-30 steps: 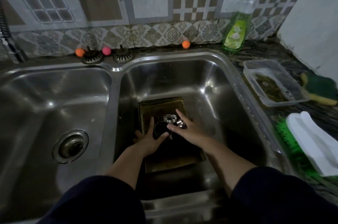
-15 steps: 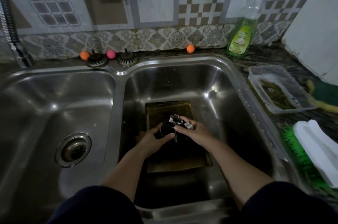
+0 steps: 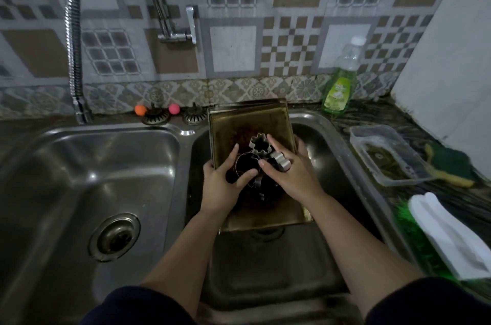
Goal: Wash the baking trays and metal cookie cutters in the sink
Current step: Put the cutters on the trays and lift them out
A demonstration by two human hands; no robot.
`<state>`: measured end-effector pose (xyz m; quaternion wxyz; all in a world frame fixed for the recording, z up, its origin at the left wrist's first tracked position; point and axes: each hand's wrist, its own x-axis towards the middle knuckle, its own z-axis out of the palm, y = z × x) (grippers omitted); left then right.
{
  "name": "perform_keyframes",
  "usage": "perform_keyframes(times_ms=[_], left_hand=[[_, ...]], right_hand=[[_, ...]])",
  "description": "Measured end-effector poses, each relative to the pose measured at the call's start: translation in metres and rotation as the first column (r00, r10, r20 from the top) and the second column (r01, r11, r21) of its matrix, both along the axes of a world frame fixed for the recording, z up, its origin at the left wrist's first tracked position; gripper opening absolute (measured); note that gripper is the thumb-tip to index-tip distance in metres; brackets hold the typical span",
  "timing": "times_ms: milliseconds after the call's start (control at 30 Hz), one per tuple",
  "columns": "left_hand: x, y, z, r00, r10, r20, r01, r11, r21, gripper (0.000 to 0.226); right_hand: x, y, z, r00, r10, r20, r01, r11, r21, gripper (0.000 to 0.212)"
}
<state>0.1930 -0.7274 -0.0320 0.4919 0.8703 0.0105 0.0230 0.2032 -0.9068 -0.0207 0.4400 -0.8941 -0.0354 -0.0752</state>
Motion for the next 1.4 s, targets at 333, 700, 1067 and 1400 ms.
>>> perform_keyframes(times_ms=[333, 700, 1067, 1400], left_hand=[[-0.001, -0.005, 0.079, 0.874, 0.154, 0.462, -0.053, 0.973, -0.225, 0.064], [0.009, 0.008, 0.167, 0.736, 0.153, 0.660, 0.012, 0.971, -0.239, 0.064], [-0.008, 0.041, 0.197, 0.713, 0.073, 0.698, 0.055, 0.986, -0.160, 0.063], [-0.056, 0.064, 0.192, 0.682, 0.114, 0.722, -0.035, 0.992, -0.124, 0.063]], right_hand=[[0.006, 0.008, 0.112, 0.870, 0.129, 0.475, -0.040, 0.980, -0.194, 0.059], [-0.004, 0.022, 0.206, 0.694, 0.121, 0.710, 0.080, 0.967, -0.243, 0.065], [-0.022, 0.049, 0.221, 0.582, 0.064, 0.811, 0.146, 0.973, -0.181, 0.063], [-0.068, 0.072, 0.215, 0.622, 0.055, 0.781, 0.092, 0.985, -0.143, 0.063]])
